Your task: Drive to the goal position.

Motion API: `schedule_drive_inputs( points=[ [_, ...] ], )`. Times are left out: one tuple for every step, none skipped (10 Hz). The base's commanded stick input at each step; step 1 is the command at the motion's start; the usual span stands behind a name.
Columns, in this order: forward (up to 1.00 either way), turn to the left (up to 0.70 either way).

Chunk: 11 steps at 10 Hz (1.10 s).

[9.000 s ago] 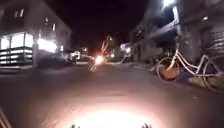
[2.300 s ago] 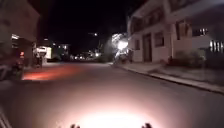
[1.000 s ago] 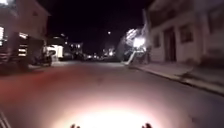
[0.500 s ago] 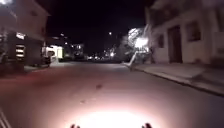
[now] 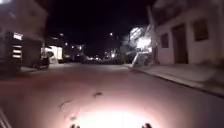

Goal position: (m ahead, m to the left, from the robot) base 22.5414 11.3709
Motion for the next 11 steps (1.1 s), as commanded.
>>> schedule_drive_inputs(
  points=[
    [0.85,0.00],
    [0.85,0.00],
    [0.85,0.00],
    [0.85,0.00],
    [0.85,0.00],
    [0.85,0.00],
    [0.85,0.00],
    [0.85,0.00],
    [0.85,0.00],
    [0.85,0.00],
    [0.85,0.00]
  ],
)
